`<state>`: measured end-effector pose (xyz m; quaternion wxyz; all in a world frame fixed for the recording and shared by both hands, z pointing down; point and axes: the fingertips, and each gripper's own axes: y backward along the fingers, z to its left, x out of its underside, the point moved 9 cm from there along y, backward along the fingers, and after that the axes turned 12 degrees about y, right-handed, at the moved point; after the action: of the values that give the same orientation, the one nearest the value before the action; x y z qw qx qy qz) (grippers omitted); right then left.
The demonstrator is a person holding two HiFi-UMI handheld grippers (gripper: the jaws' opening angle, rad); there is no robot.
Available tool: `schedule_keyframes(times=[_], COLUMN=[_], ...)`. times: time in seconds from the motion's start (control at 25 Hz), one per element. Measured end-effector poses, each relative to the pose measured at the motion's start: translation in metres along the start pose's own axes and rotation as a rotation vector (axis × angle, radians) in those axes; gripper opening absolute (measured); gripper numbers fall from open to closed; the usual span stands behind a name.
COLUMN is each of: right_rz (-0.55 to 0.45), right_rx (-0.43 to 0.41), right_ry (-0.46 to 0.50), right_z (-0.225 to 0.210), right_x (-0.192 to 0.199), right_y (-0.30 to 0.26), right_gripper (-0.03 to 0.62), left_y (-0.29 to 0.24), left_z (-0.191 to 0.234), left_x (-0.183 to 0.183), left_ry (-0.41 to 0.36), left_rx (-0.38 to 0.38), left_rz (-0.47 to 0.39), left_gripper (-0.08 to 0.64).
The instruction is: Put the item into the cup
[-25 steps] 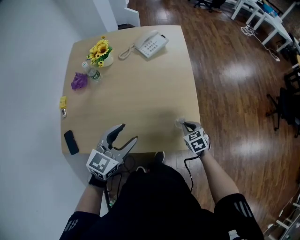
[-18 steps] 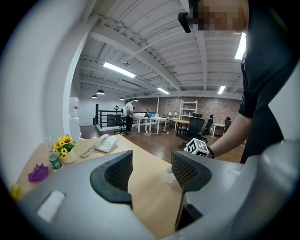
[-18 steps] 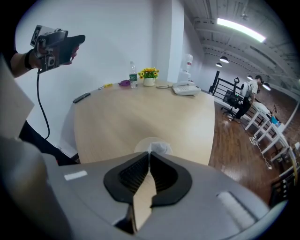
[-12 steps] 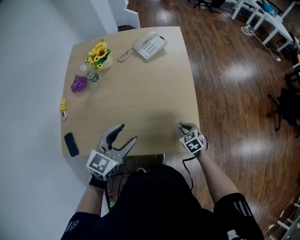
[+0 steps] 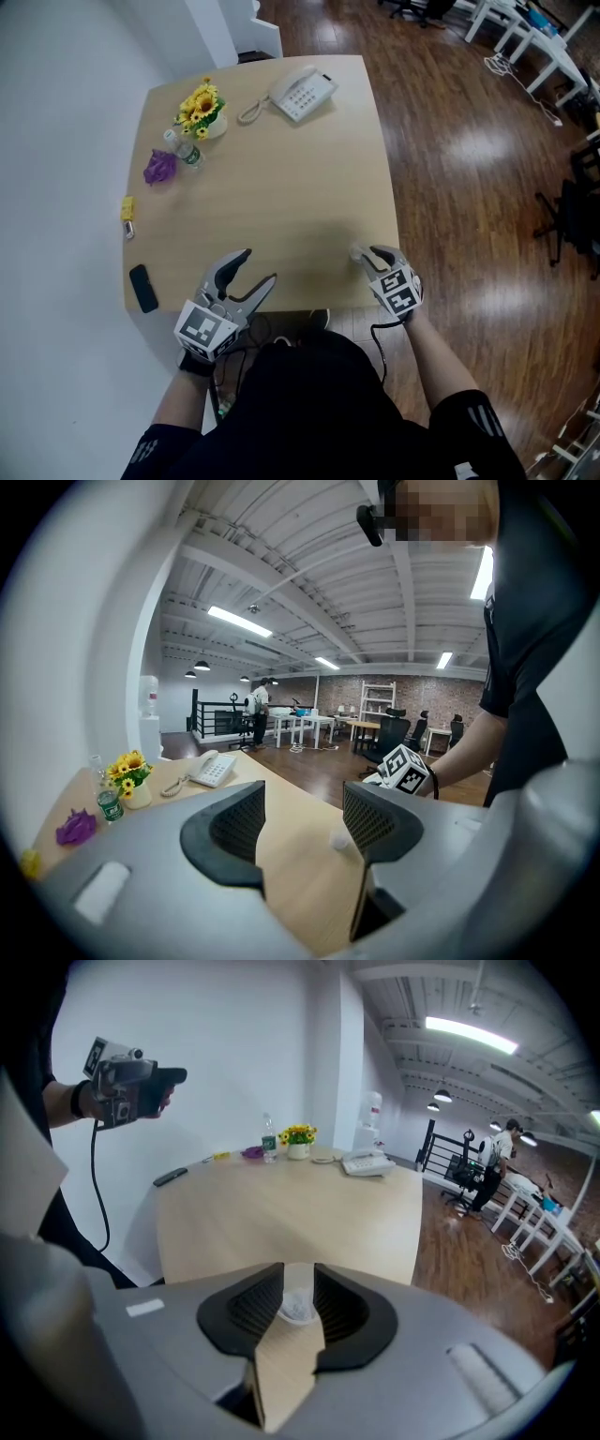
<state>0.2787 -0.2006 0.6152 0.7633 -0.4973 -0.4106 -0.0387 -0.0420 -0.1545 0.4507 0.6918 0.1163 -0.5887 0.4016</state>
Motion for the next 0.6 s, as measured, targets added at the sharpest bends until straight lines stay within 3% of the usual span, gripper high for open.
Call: schedule_keyframes(times=[0.28,0.6], right_rz=[-0.208,-0.403], right_rx=[0.060,0.101], right_ry=[-0.003,-0.028], right_z=[0.016,0.093], right_x=[-0.051,-0.110], right_y=[0.057,0.131], right_gripper=[0.112,0.109], left_y=[0.022,0.100], left_z=[-0.005,-0.022], left_x=[0.000,0.012], left_ry=[-0.030,-0.072], left_rx=[0.023,0.057], left_rz=[-0.001,-0.058], left_gripper=[0.255,0.255])
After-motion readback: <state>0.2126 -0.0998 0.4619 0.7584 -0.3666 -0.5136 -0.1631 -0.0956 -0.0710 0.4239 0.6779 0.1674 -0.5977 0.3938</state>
